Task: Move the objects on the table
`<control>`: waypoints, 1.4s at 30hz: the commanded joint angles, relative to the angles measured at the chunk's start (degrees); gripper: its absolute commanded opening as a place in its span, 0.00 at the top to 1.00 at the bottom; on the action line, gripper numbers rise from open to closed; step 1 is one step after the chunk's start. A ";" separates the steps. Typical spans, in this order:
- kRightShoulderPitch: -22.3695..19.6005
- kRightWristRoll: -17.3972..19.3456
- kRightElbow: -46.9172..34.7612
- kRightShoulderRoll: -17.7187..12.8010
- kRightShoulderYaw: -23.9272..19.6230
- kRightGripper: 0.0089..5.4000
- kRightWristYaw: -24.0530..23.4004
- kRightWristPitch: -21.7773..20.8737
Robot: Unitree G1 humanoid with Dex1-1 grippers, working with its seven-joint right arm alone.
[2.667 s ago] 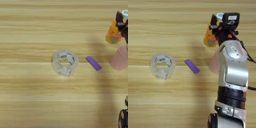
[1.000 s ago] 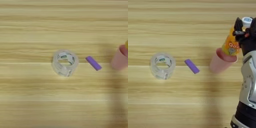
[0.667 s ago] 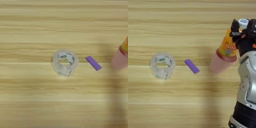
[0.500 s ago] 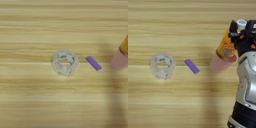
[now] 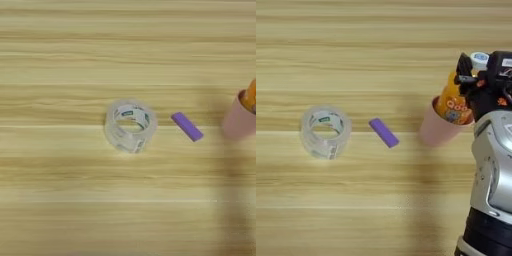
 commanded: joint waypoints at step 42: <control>-1.79 -0.40 3.21 -1.60 0.72 0.21 0.02 -6.44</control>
